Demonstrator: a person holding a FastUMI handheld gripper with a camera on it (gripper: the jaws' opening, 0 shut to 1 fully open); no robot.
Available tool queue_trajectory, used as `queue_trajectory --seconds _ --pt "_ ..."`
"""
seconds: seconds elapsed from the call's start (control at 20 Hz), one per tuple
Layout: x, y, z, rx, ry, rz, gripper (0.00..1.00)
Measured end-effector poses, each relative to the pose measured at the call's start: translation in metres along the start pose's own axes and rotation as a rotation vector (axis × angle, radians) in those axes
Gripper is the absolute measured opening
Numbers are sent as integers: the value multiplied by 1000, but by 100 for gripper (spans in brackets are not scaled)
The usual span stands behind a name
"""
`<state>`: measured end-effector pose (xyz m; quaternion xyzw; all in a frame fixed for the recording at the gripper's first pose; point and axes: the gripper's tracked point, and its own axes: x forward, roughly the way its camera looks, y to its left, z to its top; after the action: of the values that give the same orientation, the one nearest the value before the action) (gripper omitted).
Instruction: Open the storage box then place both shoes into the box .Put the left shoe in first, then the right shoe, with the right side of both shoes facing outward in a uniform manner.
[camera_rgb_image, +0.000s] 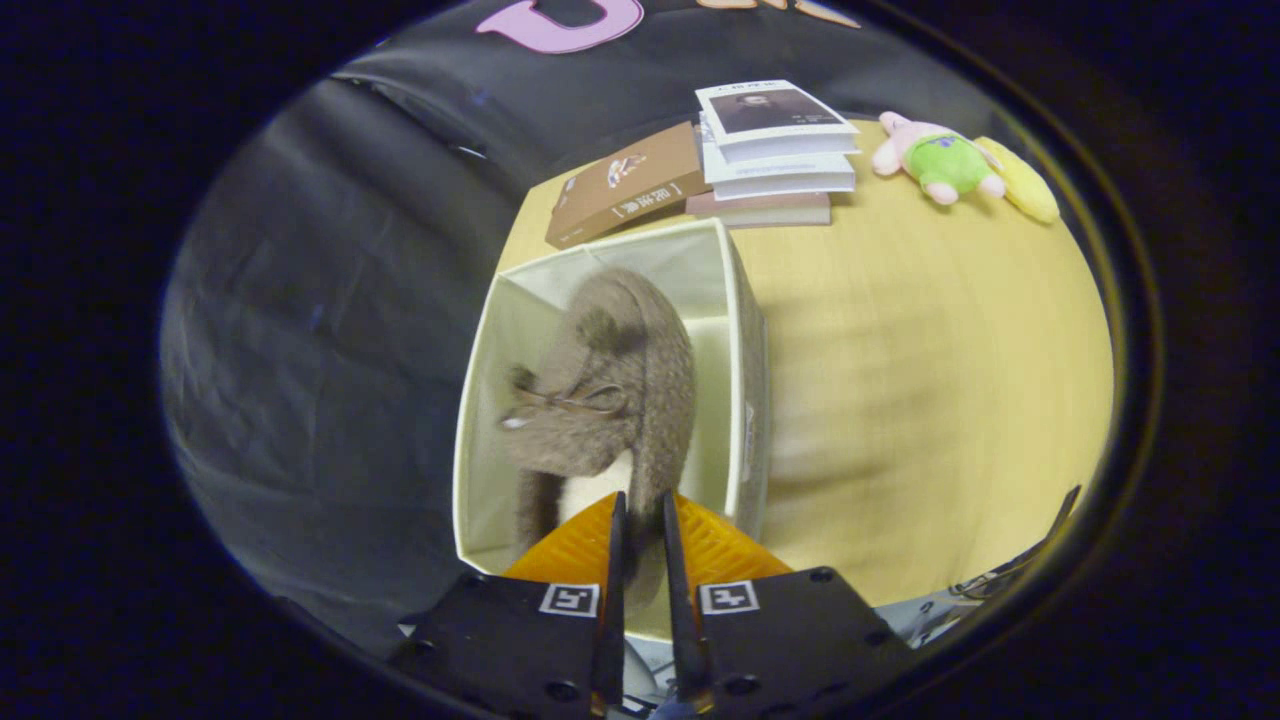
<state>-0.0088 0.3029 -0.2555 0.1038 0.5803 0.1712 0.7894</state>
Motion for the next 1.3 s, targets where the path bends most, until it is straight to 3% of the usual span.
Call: queue_trajectory --seconds 0.15,0.35,0.6,0.75,0.95,1.15,1.3 --pt "-15 15 -2 1 0 84 66" --pt "-44 1 3 -61 -70 104 100" --pt "-77 -55 17 -96 -201 52 100" --pt "-112 -85 37 -64 -349 39 100" --pt "-178 -120 74 -98 -638 -19 100" --pt "-259 -130 101 -136 -924 -21 100" --pt "-300 -152 106 -171 -1089 -84 100"
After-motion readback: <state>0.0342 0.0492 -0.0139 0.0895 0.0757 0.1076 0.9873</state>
